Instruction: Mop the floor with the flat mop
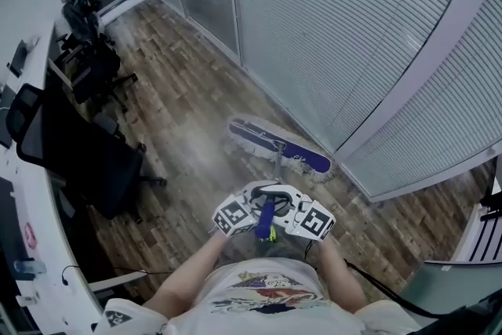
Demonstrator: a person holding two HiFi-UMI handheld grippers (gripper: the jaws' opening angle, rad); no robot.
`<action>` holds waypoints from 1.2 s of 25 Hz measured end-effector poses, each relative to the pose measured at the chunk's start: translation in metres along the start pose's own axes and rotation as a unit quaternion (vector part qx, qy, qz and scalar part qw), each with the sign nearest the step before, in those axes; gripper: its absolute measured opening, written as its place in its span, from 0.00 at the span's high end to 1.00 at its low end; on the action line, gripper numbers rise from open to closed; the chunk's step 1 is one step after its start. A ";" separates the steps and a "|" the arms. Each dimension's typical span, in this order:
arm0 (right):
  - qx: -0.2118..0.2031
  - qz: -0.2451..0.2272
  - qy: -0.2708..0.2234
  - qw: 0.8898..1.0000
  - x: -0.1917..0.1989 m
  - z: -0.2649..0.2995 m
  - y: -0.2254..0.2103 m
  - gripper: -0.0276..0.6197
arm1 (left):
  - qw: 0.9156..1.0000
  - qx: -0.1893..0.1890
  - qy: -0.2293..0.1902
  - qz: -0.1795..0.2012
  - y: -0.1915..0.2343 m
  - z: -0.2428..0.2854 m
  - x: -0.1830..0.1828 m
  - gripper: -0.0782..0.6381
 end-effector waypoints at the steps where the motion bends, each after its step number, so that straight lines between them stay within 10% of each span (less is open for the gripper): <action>1: 0.001 0.006 -0.005 1.000 0.001 -0.003 -0.009 0.68 | 1.000 0.000 0.000 0.000 0.006 0.007 -0.003 0.61; 18: 0.058 0.052 -0.026 0.997 0.039 -0.049 -0.125 0.67 | 0.999 0.031 0.036 0.026 0.085 0.106 -0.040 0.61; 30: 0.043 0.069 -0.011 0.997 0.042 -0.043 -0.074 0.65 | 0.999 0.004 0.032 0.020 0.049 0.080 -0.008 0.59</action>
Point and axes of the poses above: the fingertips, and each gripper's own axes: z forward along the fingers, y to its left, x out of its underside, the point moved 6 cm from there along -z, backward along the fingers, and after that the axes turned 6 degrees about -z, right-handed, at the moved point
